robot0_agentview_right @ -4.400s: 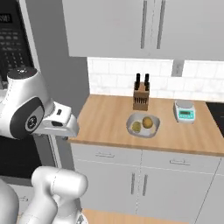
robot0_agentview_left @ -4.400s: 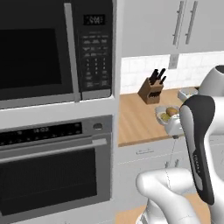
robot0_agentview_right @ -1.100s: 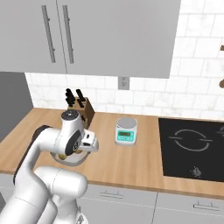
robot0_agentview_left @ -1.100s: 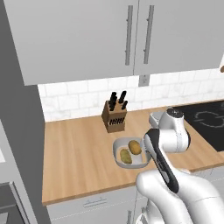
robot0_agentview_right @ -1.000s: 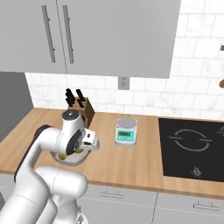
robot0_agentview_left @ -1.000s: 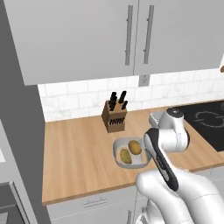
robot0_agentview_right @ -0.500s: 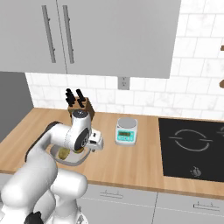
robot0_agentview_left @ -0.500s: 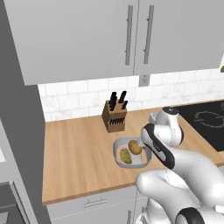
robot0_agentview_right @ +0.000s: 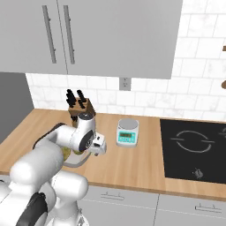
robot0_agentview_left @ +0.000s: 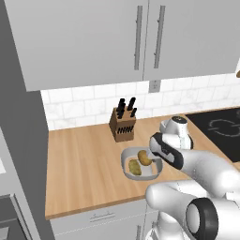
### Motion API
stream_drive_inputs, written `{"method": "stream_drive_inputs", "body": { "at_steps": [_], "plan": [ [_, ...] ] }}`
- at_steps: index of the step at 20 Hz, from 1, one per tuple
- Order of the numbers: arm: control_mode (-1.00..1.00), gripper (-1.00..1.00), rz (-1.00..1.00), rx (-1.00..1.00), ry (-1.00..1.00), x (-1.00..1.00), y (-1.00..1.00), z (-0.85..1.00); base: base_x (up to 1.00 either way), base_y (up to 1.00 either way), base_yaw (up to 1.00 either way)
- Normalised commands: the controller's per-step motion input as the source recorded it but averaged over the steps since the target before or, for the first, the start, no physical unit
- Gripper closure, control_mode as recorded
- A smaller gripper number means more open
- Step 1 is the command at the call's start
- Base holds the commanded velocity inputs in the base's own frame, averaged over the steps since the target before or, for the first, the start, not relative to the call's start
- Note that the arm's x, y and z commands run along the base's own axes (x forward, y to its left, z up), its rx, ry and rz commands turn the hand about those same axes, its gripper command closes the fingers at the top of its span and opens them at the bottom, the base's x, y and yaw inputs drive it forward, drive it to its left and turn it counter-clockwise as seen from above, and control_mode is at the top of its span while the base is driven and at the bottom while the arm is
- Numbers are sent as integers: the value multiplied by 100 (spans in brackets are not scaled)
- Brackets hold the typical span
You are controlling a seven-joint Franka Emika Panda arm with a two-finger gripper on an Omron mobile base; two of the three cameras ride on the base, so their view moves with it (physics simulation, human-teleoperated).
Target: Take the meat container that has the steak and place it on the second highest rack of the freezer. Then take the vegetable container that has the potatos and place it on the highest rack of the freezer.
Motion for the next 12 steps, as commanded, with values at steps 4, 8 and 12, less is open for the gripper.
{"method": "stream_drive_inputs", "body": {
  "at_steps": [4, 8, 12],
  "plan": [
    [-100, -100, 0, 0, 0, 0, 1, -40, 0, 0, 0],
    [-100, -100, 0, 0, 0, 0, 7, -36, 0, 0, 0],
    [-100, -100, 0, 0, 1, 2, 9, -34, 0, 0, 0]
  ]
}}
